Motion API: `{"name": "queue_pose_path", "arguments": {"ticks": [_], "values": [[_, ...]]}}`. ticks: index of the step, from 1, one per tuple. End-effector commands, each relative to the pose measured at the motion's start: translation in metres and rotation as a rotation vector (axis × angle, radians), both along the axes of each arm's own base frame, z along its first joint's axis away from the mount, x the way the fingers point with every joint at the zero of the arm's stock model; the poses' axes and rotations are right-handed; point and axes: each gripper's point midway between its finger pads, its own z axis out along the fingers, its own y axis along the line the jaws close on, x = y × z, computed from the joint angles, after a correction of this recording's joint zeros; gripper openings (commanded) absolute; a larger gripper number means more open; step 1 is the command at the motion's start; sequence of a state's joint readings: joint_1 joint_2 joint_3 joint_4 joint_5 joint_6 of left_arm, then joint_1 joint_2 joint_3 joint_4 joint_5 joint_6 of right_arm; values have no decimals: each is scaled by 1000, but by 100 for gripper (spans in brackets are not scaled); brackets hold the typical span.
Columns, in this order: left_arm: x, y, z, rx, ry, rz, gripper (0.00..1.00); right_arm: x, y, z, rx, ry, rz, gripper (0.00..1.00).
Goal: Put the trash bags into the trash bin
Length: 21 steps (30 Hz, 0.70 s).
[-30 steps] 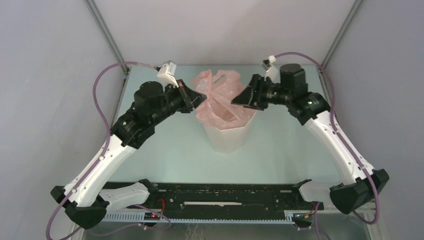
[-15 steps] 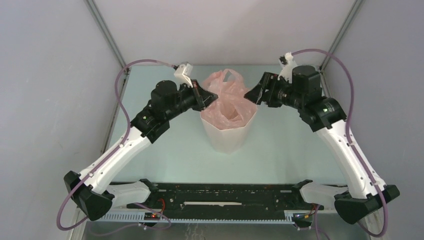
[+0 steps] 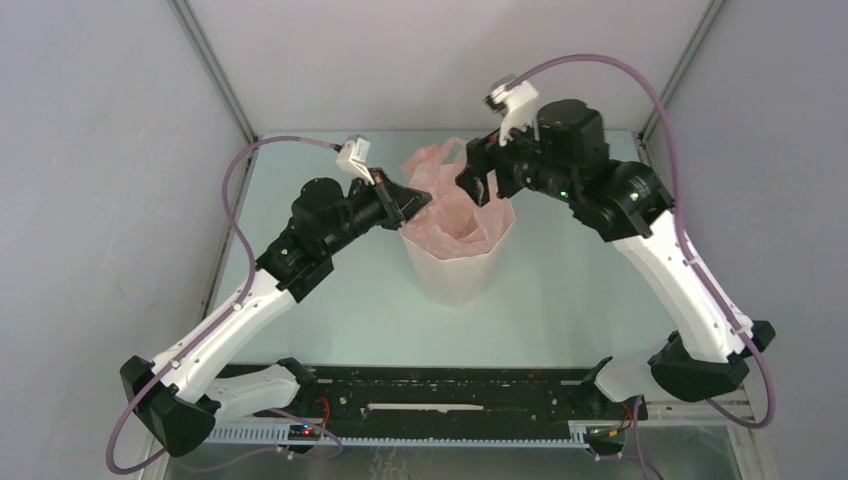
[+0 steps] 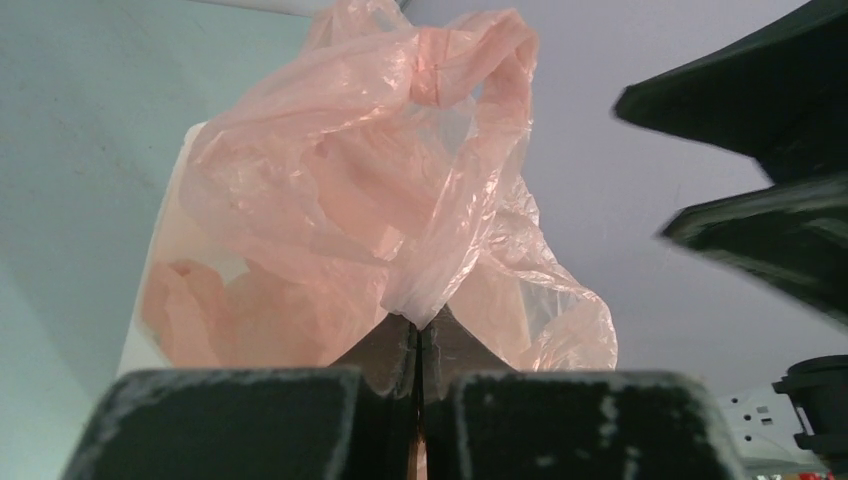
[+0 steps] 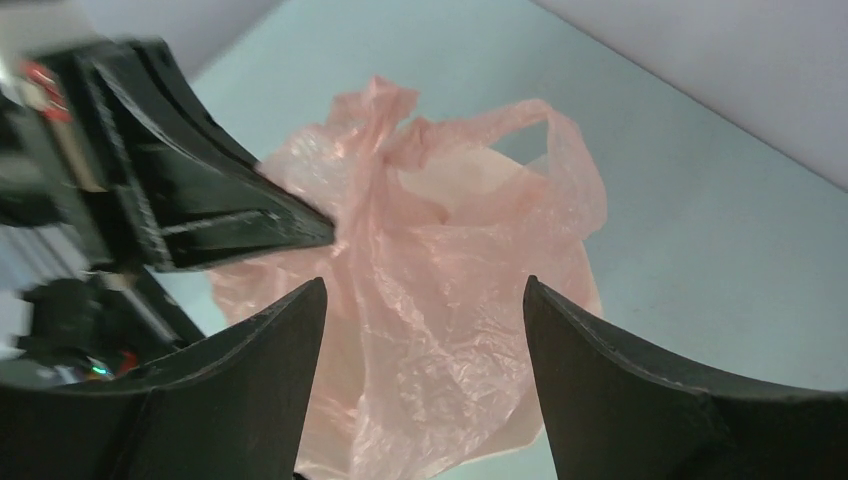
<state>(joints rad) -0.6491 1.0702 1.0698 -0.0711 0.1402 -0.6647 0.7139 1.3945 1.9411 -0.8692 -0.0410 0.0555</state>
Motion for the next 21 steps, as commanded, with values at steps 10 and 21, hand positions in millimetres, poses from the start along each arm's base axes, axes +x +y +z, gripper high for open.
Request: {"name": "queue_pose_path", "arguments": {"ticks": [10,21], "values": [[-7,13,16,-146,38,63,0,27,34,-41,-518,-301,-71,82],[-14,34,8,-147,83,142,4,33,33,-31,-487,-290,-188,25]]}}
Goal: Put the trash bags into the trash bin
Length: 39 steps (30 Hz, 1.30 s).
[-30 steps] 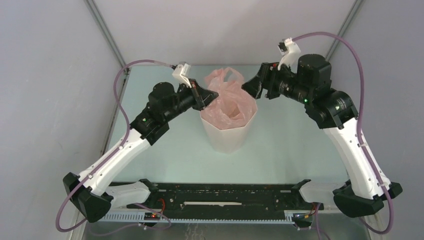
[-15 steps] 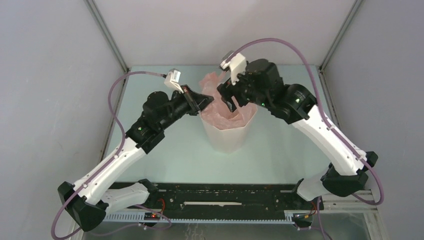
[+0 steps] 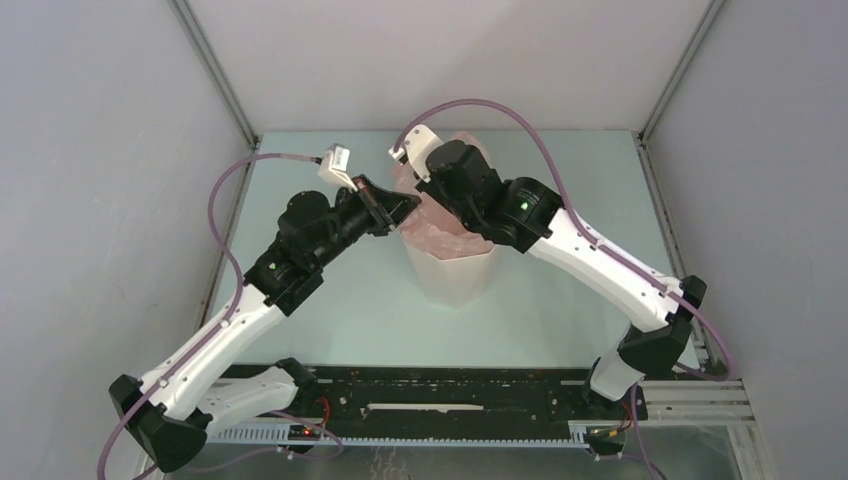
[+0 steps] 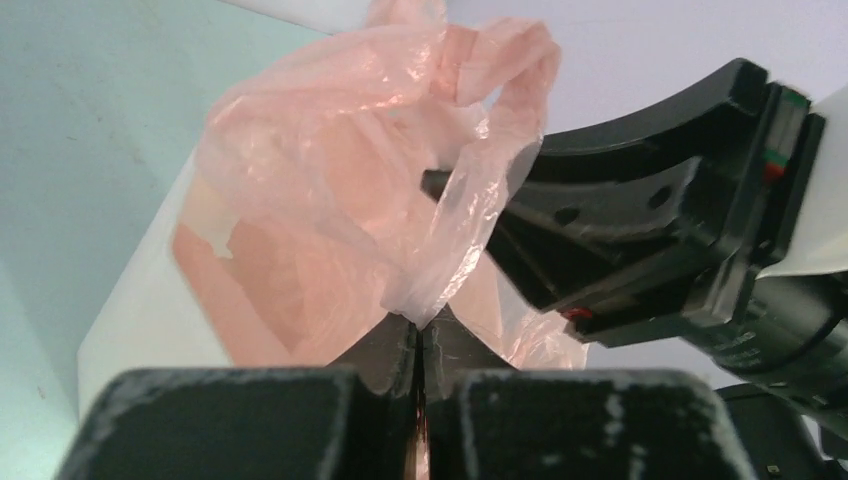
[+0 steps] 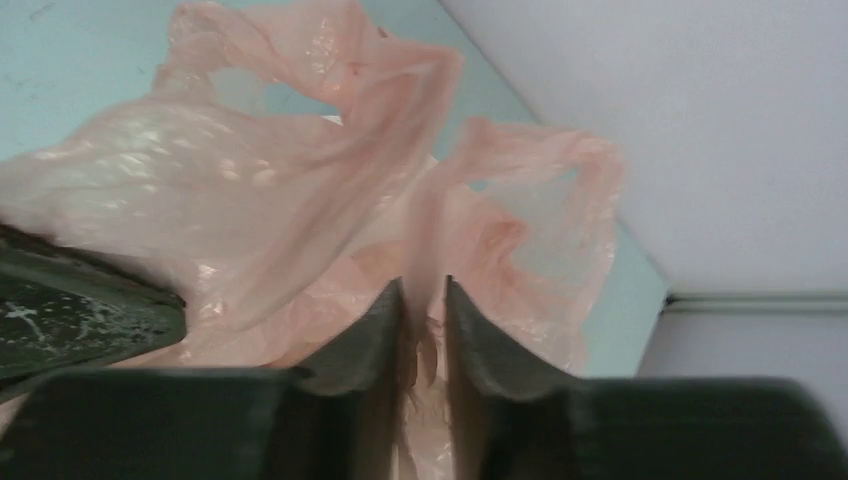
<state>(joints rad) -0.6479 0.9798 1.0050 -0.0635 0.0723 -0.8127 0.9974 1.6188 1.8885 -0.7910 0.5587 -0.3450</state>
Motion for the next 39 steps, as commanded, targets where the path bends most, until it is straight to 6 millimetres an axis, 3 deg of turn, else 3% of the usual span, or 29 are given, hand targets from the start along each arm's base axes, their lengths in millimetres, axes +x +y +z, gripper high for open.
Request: {"name": "queue_pose_path", "arguments": {"ticks": [1,4,7,11,16,22,29,32,35,39], "values": [[-7,22,1,-5,34,75,11,-13,-11,49,165,-39,-40,20],[-18,41,0,55,86,126,47,-38,-2,54,288,49,66,4],[-37,57,12,79,128,135,69,-58,13,49,444,132,133,0],[-54,72,37,79,175,157,81,-74,23,59,608,183,181,0],[-43,84,69,233,255,284,89,-76,18,69,664,174,166,0],[-2,86,77,356,309,460,85,-79,10,76,716,166,153,0],[36,57,64,471,295,452,93,-81,0,80,727,158,134,0],[49,51,57,525,281,455,91,-78,-6,78,711,145,117,0],[56,48,59,558,238,439,74,-74,-13,76,701,138,99,0],[60,53,76,504,184,412,32,-59,-27,78,749,136,52,0]]}}
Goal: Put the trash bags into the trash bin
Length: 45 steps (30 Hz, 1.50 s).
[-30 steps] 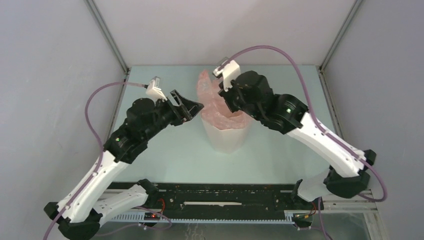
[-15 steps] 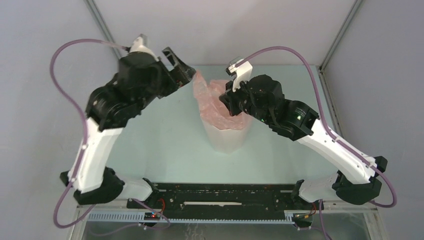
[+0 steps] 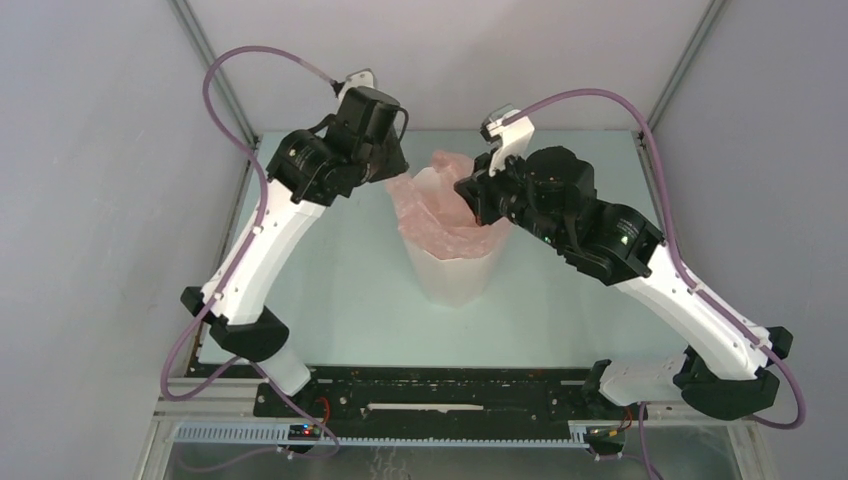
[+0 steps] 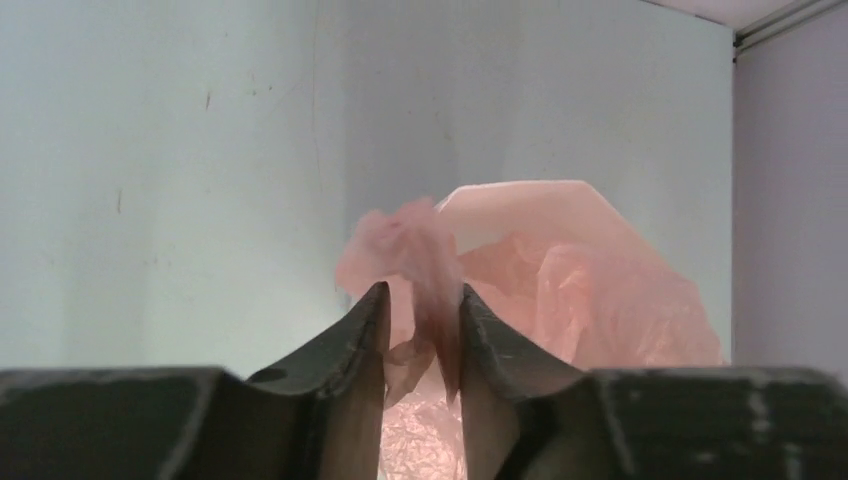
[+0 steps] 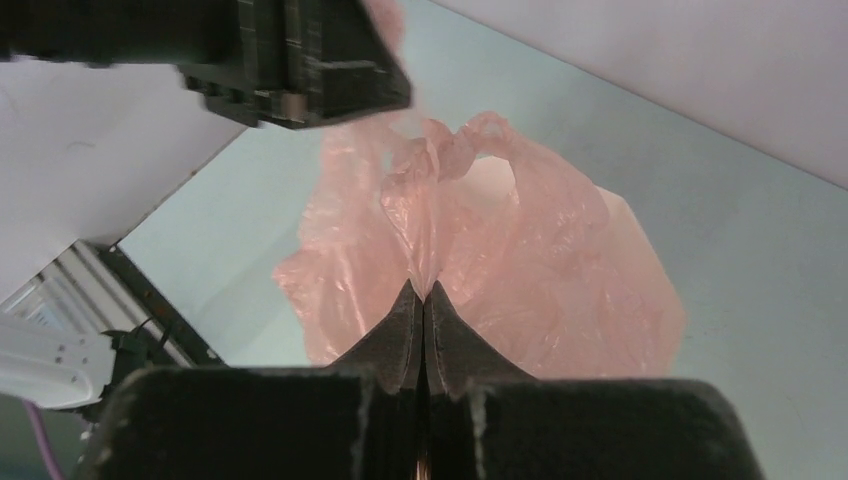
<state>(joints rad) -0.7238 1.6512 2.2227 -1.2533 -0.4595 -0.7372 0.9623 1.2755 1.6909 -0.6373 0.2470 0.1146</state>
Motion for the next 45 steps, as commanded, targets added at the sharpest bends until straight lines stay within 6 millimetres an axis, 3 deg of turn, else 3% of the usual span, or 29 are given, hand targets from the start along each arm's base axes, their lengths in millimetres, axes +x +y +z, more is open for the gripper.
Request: {"name": "queue_pose_path", "arguments": {"ticks": [1,4,6,9,13,20,23,26,34,38,42,45], "values": [[2,16,57,-108,-164,-36,25,19,-20,12,99,10,-66,0],[12,10,57,-228,-192,-68,9,40,-32,11,222,81,-100,0],[20,-6,59,-333,-254,-156,1,54,-39,-7,304,160,-112,0],[21,-26,71,-529,-397,-271,0,63,-46,-23,432,290,-72,0],[6,-19,59,-565,-469,-287,0,59,-51,-33,476,419,-13,0],[-61,1,12,-590,-449,-348,0,9,-55,-47,419,428,98,0],[-77,4,-17,-598,-393,-359,0,-6,-63,-64,369,448,94,4],[-91,3,-28,-628,-367,-378,0,-19,-70,-75,357,479,88,8],[-115,-1,-73,-606,-227,-402,1,-36,-94,-98,324,517,-27,9],[-125,14,-98,-549,-176,-357,2,-40,-100,-115,332,547,-69,10],[-119,33,-135,-465,-109,-234,7,-32,-111,-134,375,557,-155,13],[-104,32,-150,-406,-59,-188,10,-18,-120,-147,404,561,-193,16]]}}
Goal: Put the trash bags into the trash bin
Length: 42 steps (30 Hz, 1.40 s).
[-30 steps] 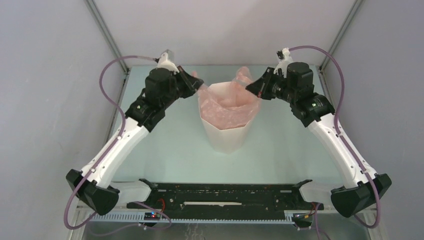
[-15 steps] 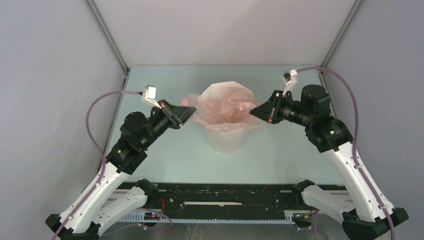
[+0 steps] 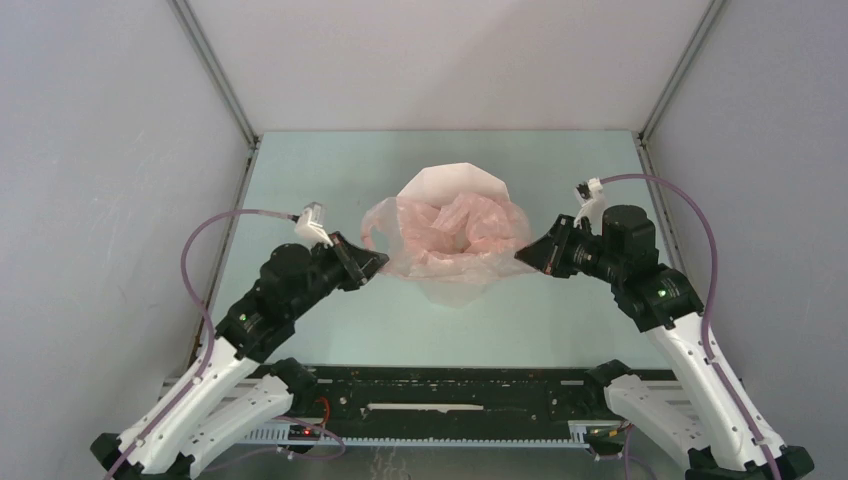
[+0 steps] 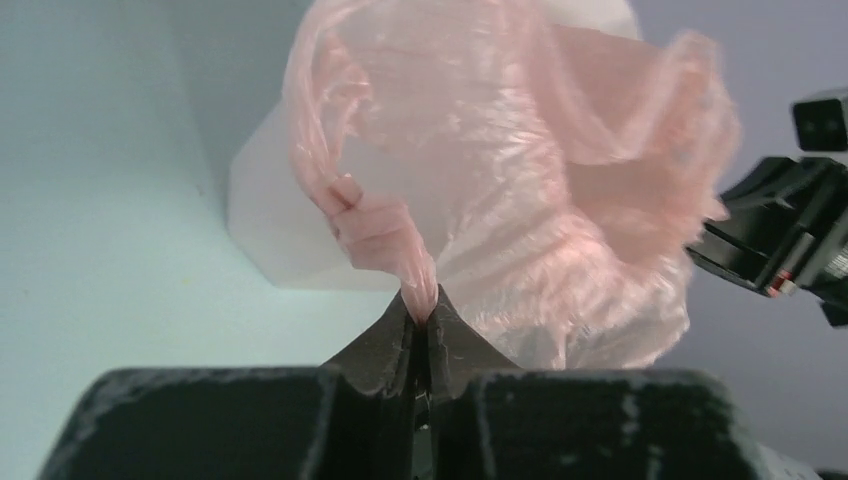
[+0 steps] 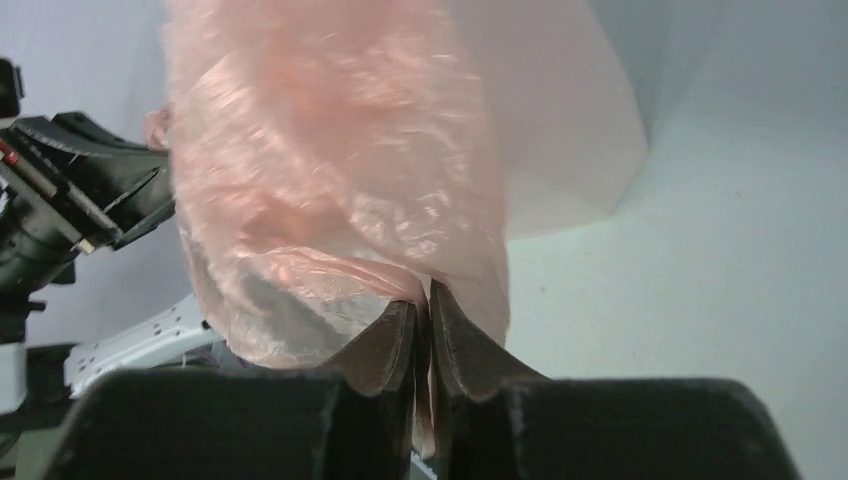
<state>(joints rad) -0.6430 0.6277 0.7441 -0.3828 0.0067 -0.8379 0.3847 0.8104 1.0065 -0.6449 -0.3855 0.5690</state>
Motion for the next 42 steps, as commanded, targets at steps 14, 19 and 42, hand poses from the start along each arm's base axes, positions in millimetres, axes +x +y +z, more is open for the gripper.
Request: {"name": "queue_pose_path", "arguments": {"ticks": [14,19,42], "values": [[36,-12,-18,165,96,11,43,7,-43,6,-166,-34,-31,62],[14,11,-21,199,136,25,72,-16,-64,29,-272,-93,-63,79],[73,12,4,51,113,-22,98,61,55,70,-1023,-386,62,93]]}}
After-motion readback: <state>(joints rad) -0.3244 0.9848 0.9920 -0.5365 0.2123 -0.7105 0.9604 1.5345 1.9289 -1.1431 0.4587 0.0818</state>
